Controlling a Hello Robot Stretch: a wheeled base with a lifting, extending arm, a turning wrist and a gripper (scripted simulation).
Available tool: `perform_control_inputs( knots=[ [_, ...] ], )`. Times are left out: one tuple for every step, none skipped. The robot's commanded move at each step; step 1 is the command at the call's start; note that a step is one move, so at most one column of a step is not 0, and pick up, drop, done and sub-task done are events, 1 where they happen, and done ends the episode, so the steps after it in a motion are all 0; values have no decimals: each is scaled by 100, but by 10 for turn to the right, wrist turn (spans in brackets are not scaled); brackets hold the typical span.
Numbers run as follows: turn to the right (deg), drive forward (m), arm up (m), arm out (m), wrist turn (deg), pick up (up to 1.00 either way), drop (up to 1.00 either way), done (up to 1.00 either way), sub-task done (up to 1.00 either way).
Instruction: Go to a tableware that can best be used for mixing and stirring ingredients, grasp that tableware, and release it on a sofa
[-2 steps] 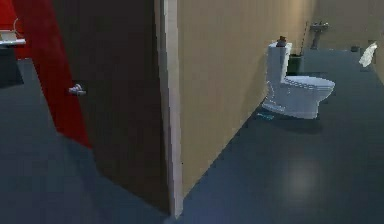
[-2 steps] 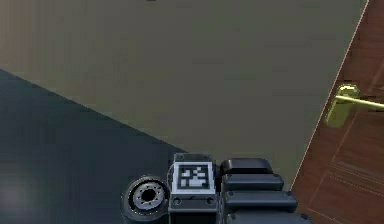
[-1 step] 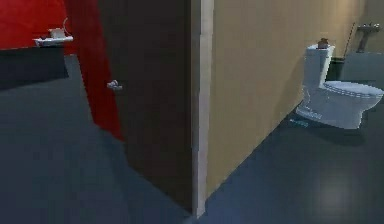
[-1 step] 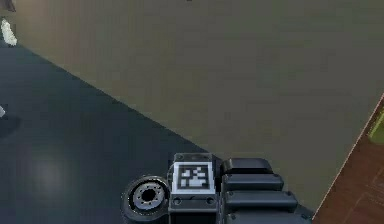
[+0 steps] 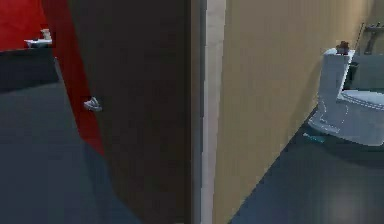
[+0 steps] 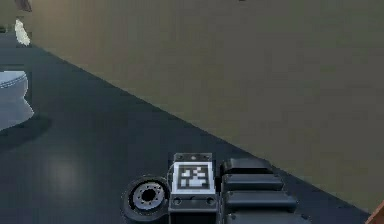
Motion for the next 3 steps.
perform_control_inputs(
  knots=[
    [-450, 0, 0, 0, 0, 0, 0, 0, 0],
    [-60, 0, 0, 0, 0, 0, 0, 0, 0],
    [0, 100, 0, 0, 0, 0, 0, 0, 0]
  ],
)
